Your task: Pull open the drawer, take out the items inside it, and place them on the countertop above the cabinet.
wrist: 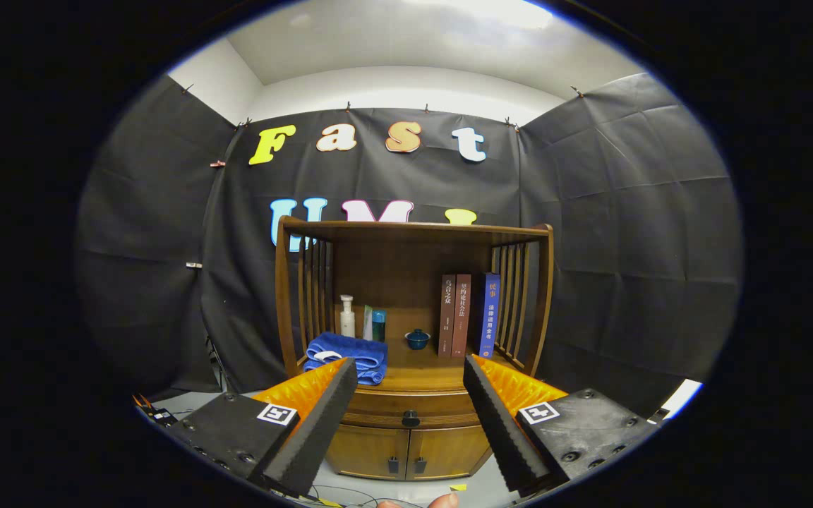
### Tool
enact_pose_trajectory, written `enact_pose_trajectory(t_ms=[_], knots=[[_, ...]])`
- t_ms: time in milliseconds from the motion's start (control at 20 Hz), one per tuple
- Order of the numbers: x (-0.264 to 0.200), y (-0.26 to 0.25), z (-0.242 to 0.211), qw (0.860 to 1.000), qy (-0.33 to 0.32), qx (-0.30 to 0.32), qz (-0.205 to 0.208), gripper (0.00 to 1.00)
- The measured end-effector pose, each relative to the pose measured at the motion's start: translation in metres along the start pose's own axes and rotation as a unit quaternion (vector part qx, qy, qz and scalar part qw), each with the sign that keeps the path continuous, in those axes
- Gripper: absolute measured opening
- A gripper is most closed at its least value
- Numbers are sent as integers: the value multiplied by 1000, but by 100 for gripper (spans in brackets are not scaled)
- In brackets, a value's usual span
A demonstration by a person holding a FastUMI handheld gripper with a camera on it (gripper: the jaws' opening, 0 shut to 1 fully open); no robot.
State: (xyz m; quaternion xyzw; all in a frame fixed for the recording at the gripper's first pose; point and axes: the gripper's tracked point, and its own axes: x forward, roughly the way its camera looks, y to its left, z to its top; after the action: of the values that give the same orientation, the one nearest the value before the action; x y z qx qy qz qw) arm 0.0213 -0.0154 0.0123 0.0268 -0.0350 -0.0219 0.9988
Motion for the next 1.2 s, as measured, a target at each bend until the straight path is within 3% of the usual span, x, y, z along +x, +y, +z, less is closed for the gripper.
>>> enact_pose_trajectory(t_ms=[450, 750, 1200], knots=[[38, 23, -81, 999, 3, 9, 36, 99], [86, 7, -149, 1000, 4, -1, 25, 99], [172, -9, -275, 995, 87, 32, 23, 99]])
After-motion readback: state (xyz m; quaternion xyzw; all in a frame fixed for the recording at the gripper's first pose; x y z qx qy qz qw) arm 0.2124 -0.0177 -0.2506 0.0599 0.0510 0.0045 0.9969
